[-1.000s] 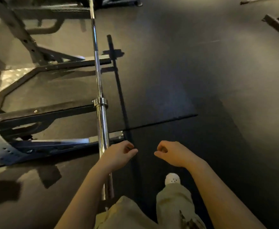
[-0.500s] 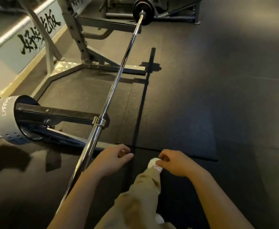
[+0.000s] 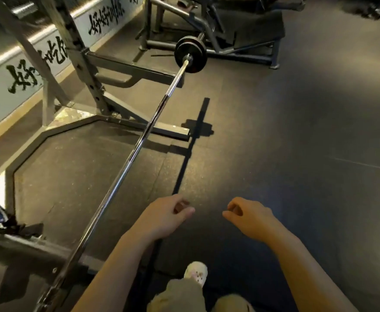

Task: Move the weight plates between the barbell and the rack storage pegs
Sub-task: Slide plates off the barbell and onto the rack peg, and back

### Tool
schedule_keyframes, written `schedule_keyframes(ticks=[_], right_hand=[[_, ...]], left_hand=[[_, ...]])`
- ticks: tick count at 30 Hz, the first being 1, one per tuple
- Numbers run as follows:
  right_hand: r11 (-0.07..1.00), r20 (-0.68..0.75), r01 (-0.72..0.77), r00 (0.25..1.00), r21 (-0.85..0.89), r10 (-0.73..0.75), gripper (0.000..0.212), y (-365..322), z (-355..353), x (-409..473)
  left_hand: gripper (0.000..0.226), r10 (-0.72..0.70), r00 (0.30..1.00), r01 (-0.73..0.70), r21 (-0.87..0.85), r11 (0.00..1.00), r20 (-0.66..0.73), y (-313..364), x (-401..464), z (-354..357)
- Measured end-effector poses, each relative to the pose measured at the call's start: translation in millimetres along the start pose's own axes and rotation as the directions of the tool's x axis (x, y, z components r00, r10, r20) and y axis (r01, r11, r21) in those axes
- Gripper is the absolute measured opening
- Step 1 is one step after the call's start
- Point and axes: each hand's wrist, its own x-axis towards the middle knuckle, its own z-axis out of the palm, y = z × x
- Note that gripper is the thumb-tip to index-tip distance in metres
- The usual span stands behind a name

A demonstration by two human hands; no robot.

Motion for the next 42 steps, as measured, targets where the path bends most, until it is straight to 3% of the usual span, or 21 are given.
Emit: schedule_keyframes(ticks=[4,9,13,15,21,27,32,37,39,42], right_hand=[[0.99,0.036,0.027,0.999,0.139,-0.033,0.02,32.0,-67.6,49.8],[0.985,0.11,0.099,0.987,0.142,-0.115,0.016,60.4,-137.4,138.7],[0.975,0.149,0.204,0.965,0.089,-0.216,0.018,88.8,-211.7,197.6],[0.969,0.161,0.228,0.957,0.092,-0.241,0.02,104.6,-251.2,216.7],[0.955,0.114,0.25,0.956,0.161,-0.269,0.016,133.8,-333.4,294.0],[0.94,0.229,0.258,0.923,0.225,-0.309,0.019,147.4,-370.0,366.4],[0.933,0.212,0.272,0.923,0.233,-0.322,0.02,136.9,-429.5,454.3],[0.965,0.207,0.236,0.945,0.112,-0.255,0.022,134.9,-507.1,556.6],[0.976,0.24,0.208,0.946,0.064,-0.217,0.02,136.1,-538.3,594.1],[0.98,0.17,0.182,0.966,0.084,-0.194,0.015,132.6,-575.1,652.0]], left_hand=[[0.032,-0.02,0.998,0.016,-0.068,0.998,-0.06,38.9,67.4,-23.9],[0.037,-0.113,0.993,0.116,-0.09,0.989,0.037,74.2,144.9,-32.4],[0.028,-0.25,0.96,0.207,-0.281,0.937,-0.126,107.8,199.9,-37.1],[0.027,-0.292,0.946,0.232,-0.335,0.913,-0.143,135.6,225.9,-38.9],[0.027,-0.21,0.968,0.138,-0.406,0.903,-0.138,223.8,329.6,-42.1],[0.021,-0.362,0.914,0.239,-0.48,0.844,-0.182,214.5,393.3,-60.8],[0.012,-0.429,0.88,0.268,-0.53,0.804,-0.205,190.0,476.7,-88.5],[0.013,-0.414,0.886,0.245,-0.548,0.8,-0.209,192.3,616.2,-137.8],[0.011,-0.363,0.91,0.212,-0.527,0.823,-0.202,205.3,669.3,-164.0],[0.013,-0.281,0.934,0.15,-0.473,0.868,-0.22,225.8,735.2,-212.8]])
